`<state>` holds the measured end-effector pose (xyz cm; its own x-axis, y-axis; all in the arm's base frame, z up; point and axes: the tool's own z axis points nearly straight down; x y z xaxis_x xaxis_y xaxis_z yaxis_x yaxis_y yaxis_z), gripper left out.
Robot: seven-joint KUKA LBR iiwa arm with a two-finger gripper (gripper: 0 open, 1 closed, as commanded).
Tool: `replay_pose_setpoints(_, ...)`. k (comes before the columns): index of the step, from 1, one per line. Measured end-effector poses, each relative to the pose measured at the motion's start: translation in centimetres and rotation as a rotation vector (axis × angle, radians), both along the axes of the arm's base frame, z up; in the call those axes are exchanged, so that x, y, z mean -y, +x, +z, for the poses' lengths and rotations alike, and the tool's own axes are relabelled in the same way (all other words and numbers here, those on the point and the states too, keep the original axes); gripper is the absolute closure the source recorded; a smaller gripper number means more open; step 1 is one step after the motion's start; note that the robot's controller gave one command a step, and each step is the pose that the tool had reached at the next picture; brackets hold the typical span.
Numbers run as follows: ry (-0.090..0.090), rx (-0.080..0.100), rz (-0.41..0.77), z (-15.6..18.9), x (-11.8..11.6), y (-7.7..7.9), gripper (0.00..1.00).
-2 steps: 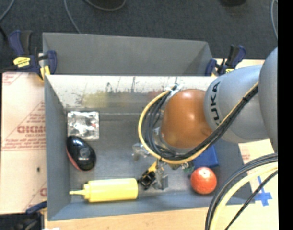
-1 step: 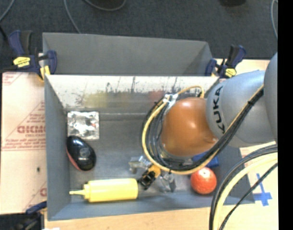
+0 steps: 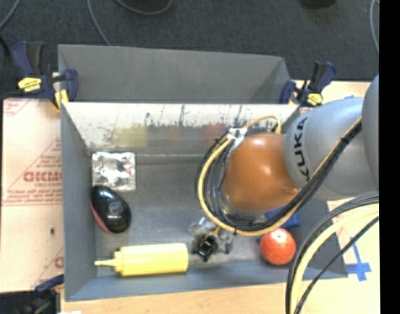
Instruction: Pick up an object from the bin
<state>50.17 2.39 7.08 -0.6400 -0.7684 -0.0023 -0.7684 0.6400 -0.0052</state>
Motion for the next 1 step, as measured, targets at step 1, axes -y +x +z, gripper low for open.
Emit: replay_pose_setpoints(1,0.0,0.0,0.0,0.0,0.0,0.0,1.0)
